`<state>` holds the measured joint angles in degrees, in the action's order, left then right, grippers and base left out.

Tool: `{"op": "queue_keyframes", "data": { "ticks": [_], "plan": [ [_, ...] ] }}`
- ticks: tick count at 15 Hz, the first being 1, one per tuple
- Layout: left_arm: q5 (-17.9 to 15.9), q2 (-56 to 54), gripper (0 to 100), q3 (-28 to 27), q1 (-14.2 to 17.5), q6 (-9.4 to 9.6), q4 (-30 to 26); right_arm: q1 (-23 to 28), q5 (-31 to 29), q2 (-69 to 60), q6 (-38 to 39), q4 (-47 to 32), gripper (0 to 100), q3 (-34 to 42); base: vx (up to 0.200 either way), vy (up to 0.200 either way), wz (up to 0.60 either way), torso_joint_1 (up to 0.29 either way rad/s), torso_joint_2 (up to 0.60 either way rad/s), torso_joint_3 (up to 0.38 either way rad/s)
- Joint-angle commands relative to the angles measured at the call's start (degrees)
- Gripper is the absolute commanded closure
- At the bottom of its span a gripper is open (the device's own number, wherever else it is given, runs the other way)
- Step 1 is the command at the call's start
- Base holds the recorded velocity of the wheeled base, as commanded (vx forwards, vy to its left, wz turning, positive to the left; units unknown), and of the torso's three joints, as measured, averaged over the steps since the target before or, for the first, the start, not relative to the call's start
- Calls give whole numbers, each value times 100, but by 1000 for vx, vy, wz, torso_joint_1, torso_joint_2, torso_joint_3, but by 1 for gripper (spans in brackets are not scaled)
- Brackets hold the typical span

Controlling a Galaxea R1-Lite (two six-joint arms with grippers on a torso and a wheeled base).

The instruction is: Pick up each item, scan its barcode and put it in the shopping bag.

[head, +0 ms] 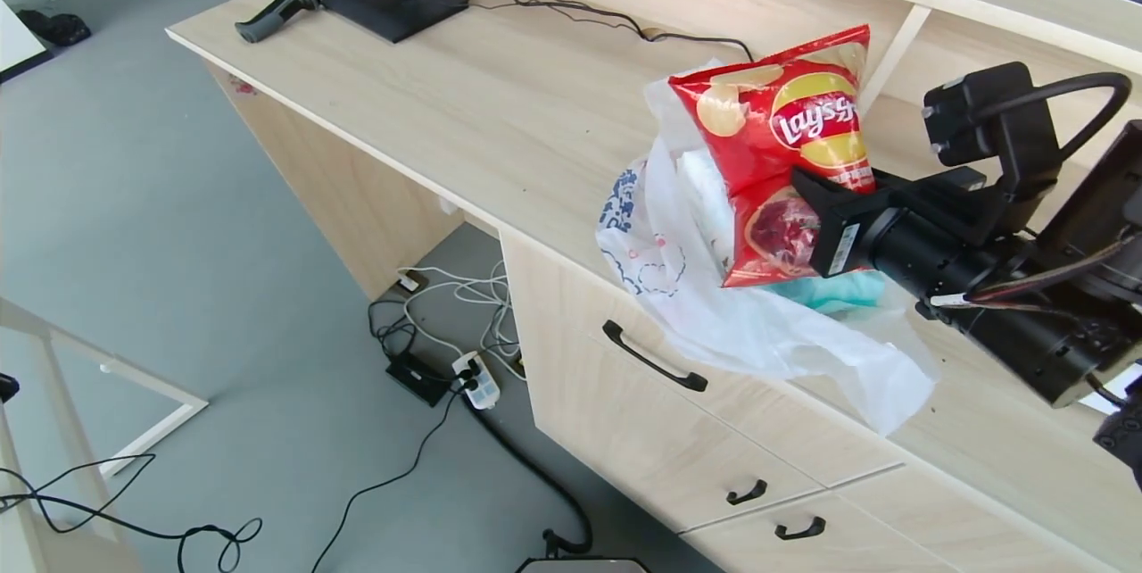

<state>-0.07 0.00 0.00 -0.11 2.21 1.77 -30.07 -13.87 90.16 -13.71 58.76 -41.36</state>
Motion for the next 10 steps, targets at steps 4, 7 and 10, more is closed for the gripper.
{"op": "queue_keyframes", "data": {
  "ticks": [4, 7, 10],
  "plan": [
    [7, 9, 0, 0, 2, -1, 8, -16, 236, 784, -35, 672, 100, 5, 0, 0, 0, 0, 0, 0],
    [7, 9, 0, 0, 2, -10, 8, -69, 262, 748, 0, 690, 100, -30, 0, 0, 0, 0, 0, 0],
    [7, 9, 0, 0, 2, -10, -1, -78, 262, 696, 18, 681, 100, -47, 0, 0, 0, 0, 0, 0]
  ]
}}
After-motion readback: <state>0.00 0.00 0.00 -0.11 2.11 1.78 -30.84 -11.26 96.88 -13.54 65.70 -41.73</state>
